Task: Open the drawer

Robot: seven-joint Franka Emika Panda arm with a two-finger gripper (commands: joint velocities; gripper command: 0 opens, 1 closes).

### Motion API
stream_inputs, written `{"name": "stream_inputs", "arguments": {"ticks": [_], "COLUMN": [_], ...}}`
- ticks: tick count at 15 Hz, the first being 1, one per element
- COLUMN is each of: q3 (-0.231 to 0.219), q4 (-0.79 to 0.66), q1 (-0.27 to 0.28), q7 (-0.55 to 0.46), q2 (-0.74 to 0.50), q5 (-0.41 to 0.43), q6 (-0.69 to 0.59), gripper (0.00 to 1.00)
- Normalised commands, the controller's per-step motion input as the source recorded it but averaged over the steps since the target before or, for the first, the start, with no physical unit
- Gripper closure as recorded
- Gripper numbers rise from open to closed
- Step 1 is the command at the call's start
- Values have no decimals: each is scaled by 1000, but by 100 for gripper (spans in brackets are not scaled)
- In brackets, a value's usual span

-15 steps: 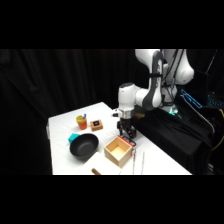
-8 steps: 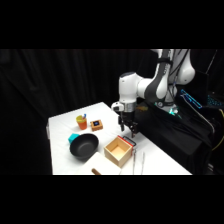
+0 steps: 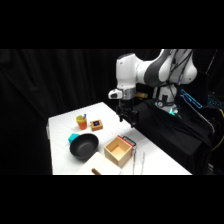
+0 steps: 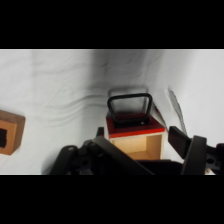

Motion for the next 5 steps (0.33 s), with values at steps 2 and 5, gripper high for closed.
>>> {"name": "stream_inputs", "arguments": {"ticks": [2, 5], "q3": [-231, -169], "q4": [127, 163], "q1": [195, 164], "q7": [105, 108], "q2": [-201, -155], "q5": [-172, -119], "q6": [-322, -317], "gripper": [0, 0]}}
